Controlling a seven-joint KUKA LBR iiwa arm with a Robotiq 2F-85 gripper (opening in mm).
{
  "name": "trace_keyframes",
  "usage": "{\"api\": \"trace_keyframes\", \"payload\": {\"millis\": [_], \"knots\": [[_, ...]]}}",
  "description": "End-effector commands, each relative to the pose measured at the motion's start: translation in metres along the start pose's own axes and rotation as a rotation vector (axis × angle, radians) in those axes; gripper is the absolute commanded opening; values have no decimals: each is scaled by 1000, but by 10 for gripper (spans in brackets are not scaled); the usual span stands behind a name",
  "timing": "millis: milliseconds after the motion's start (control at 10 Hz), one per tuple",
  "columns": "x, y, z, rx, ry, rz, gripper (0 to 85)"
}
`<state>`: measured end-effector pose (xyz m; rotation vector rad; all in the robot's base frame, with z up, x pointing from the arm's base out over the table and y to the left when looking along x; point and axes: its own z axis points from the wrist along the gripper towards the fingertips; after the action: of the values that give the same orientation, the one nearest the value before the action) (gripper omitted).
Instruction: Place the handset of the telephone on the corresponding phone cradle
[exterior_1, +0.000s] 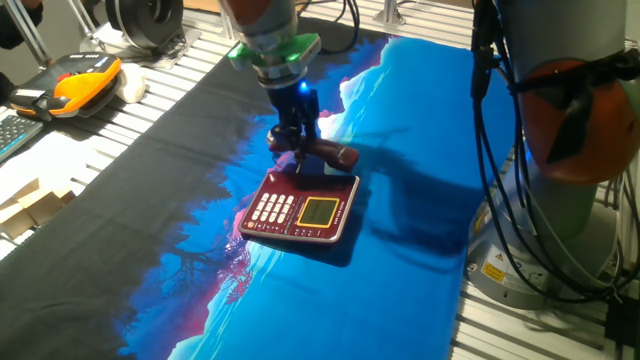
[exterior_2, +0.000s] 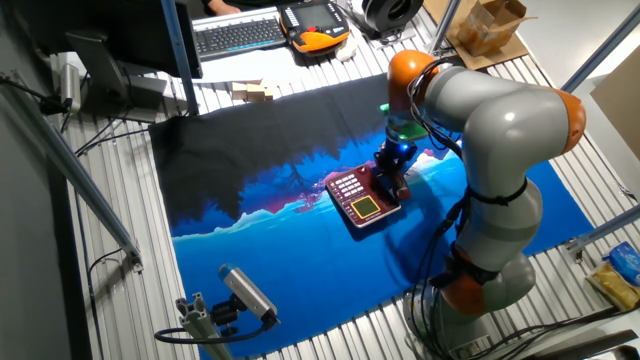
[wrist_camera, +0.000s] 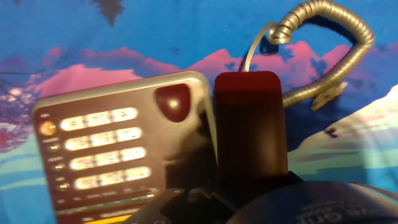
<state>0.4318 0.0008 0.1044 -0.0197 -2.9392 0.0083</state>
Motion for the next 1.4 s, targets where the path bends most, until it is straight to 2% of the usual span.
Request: {"api": "trace_keyframes", "payload": {"millis": [0, 100, 500, 700, 1000, 1300], "knots": [[1, 4, 1, 3, -5, 4, 0], [3, 8, 4, 13, -8, -1, 0], [6, 22, 14, 19, 10, -39, 0], [9, 27, 16, 39, 20, -66, 0], [8, 30, 17, 45, 29, -85, 0], [8, 35, 23, 40, 23, -78, 0]]}}
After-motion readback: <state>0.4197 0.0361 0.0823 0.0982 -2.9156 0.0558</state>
